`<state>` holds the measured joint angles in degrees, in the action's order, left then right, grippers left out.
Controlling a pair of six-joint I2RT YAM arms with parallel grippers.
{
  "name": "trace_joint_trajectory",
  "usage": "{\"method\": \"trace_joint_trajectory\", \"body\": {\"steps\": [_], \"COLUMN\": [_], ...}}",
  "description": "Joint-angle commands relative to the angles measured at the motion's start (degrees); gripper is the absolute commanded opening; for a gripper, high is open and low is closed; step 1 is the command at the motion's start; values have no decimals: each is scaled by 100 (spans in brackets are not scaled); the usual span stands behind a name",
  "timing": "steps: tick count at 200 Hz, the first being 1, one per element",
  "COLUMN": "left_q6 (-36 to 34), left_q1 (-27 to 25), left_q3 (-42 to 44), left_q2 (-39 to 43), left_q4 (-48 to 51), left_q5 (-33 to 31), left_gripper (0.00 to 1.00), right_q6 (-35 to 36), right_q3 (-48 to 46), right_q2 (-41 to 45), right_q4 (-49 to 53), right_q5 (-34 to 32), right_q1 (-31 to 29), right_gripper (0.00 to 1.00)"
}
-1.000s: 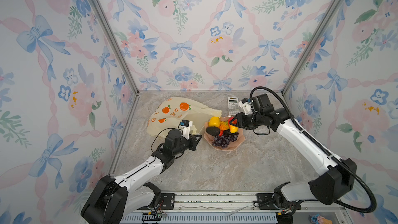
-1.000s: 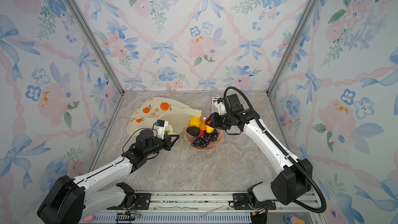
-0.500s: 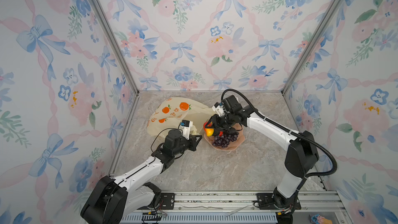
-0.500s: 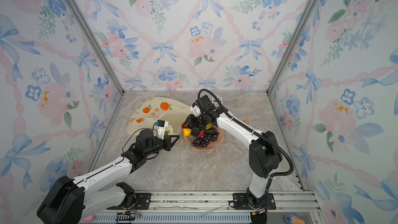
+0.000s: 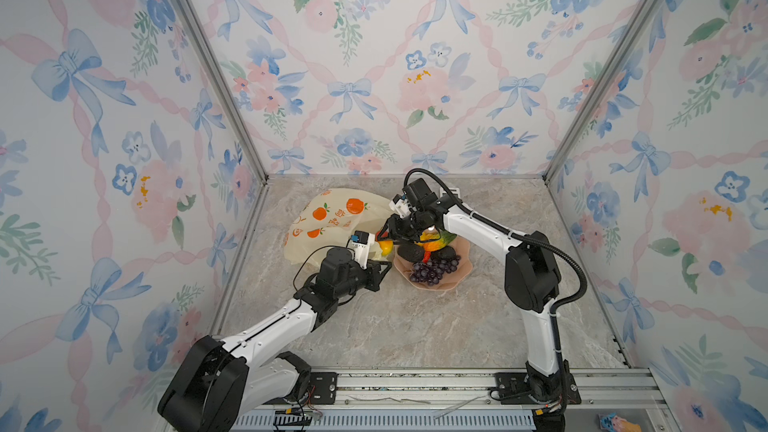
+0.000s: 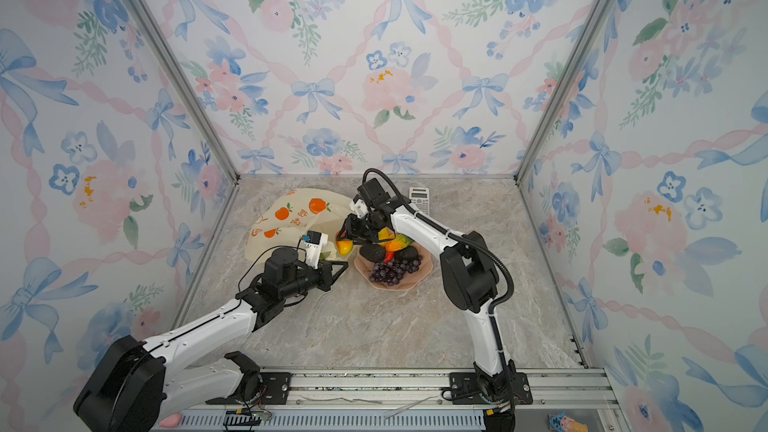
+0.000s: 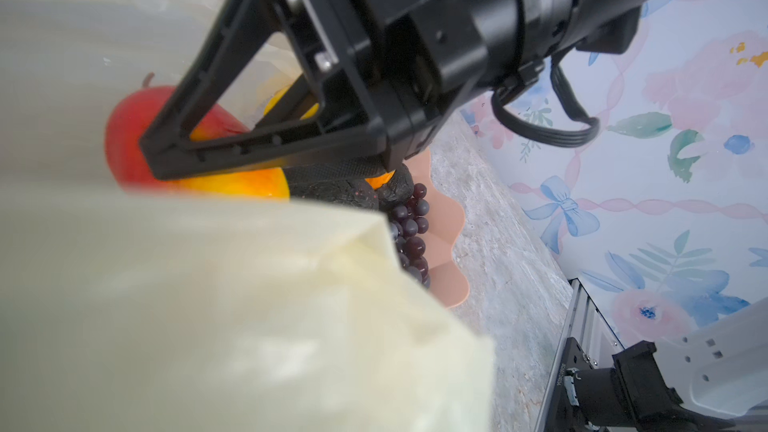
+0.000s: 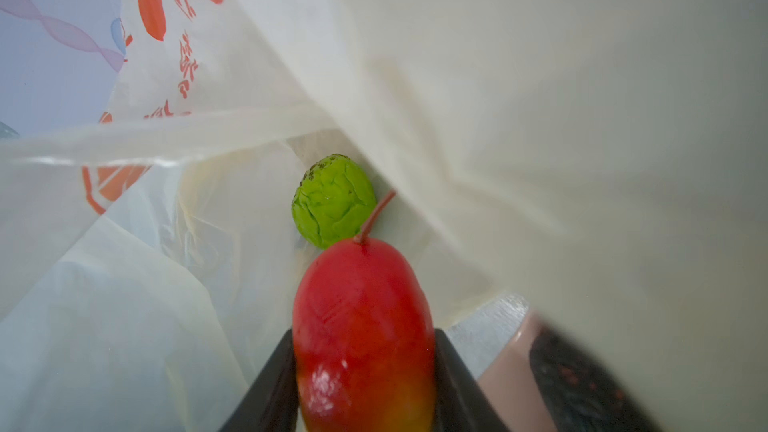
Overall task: Place the fruits into the plastic bag
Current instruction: 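Carry the mango with the right gripper into the bag mouth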
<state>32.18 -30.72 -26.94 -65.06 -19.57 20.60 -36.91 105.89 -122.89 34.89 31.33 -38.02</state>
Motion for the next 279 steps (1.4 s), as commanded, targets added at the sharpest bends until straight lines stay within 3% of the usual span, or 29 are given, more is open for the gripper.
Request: {"method": "trace_joint_trajectory", "body": {"steps": [1, 85, 159, 213, 279], "left_q6": [-179, -336, -371, -368, -339], "left_q1": [40, 35, 65, 91, 126], "left_q3": [-180, -335, -286, -244, -194], "left_q2": [-154, -473, -549, -503, -381], "left_q4": [20, -46, -90, -99, -108], "left_q5": [128, 232, 269, 252, 234], "left_gripper": [0, 0, 0, 0, 0], "right_q6": [-197, -1863, -2274, -2281, -2093], "right_q3": [344, -10, 249, 478, 944], "right_q2": [-293, -965, -1506, -1628, -1579], "right_q4": [-89, -2627, -3097, -3199, -3547], "right_q5": [52, -316, -644, -656, -93], "right_q1": [-134, -285, -389, -435, -441], "right_gripper": [35, 35, 42, 60, 82]}}
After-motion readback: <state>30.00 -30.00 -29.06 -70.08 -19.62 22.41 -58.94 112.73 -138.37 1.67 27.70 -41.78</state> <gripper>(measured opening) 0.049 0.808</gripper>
